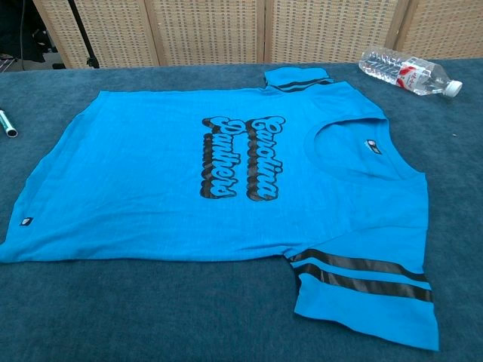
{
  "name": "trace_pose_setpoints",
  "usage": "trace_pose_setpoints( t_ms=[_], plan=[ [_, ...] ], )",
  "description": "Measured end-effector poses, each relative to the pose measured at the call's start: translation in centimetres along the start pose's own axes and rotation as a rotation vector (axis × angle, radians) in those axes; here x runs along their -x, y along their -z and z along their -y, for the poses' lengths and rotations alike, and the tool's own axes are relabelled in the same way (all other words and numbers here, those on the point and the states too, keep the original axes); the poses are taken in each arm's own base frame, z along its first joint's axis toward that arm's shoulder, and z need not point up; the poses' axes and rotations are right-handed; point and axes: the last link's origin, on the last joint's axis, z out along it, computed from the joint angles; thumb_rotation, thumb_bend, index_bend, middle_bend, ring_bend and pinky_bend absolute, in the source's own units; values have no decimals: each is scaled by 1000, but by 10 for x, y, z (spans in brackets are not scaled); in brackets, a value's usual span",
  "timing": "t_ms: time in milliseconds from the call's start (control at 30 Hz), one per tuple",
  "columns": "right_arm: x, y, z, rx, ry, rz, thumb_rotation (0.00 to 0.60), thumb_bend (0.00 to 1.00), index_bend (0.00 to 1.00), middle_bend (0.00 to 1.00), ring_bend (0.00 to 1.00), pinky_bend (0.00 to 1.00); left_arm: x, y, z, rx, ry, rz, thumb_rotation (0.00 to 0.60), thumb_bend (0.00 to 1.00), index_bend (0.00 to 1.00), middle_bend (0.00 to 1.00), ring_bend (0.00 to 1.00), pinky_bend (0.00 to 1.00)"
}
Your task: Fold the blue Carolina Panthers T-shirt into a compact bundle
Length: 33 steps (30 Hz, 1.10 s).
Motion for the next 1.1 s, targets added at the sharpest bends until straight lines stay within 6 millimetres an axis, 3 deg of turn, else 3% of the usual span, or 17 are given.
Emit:
trace_pose_setpoints(
  t_ms=[267, 567, 900, 1100],
  plan=[
    [3, 2, 6, -63, -1, 39, 600, 0, 0, 0, 0, 0, 1, -1, 0, 0, -5, -1, 600, 0, 0, 0, 0, 0],
    [14, 0, 35, -327, -32, 94, 600, 0, 103, 0, 0, 0, 2, 0, -4, 4, -16, -17, 600, 0, 0, 0, 0, 0],
    [75, 7, 71, -583, 49, 245, 600, 44, 200, 0, 0, 0, 4, -1, -2, -3, -14, 8, 600, 0, 0, 0, 0, 0],
    [99, 9, 77, -635, 101, 276, 600, 53, 285, 5, 0, 0, 4, -2, -1, -11, -11, 7, 600, 0, 0, 0, 0, 0]
  ],
)
